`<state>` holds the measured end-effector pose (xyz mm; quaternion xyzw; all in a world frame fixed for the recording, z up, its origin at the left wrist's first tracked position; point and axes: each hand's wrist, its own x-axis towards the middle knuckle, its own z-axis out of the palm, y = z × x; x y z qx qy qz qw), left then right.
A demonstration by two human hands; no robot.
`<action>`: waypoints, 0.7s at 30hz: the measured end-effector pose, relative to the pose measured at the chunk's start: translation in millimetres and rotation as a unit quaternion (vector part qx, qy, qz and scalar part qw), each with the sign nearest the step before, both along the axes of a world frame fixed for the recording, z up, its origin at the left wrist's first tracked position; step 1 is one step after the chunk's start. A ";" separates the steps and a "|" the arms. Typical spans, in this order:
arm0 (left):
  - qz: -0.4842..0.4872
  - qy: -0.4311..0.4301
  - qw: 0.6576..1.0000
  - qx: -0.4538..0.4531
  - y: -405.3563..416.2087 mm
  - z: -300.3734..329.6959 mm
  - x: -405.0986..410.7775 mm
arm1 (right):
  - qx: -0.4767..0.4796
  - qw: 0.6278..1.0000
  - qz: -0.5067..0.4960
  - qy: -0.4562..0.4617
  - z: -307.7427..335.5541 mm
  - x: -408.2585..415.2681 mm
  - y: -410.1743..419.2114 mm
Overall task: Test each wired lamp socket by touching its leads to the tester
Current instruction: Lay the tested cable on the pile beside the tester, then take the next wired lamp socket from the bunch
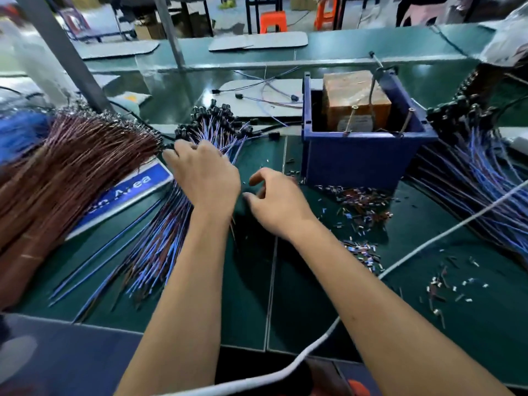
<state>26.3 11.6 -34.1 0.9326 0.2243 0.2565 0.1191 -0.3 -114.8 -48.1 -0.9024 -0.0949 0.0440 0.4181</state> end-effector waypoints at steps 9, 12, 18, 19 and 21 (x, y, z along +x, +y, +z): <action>-0.171 -0.261 0.878 -0.364 -19.0 14.7 -6.2 | 0.053 0.994 0.069 0.065 12.6 2.2 -8.6; -0.243 -0.257 0.738 -0.575 -23.7 27.6 -11.1 | 0.115 0.985 0.110 0.070 21.5 -5.2 -7.2; -0.267 -0.271 0.547 -0.746 -36.2 60.2 -22.3 | 0.224 0.969 0.094 0.035 35.8 -19.4 -12.5; -0.272 -0.277 0.522 -0.759 -37.0 66.4 -22.0 | 0.241 0.964 0.099 0.040 37.6 -20.8 -15.6; -0.279 -0.289 0.492 -0.772 -37.3 78.6 -21.9 | 0.283 0.951 0.111 0.049 40.6 -23.0 -23.4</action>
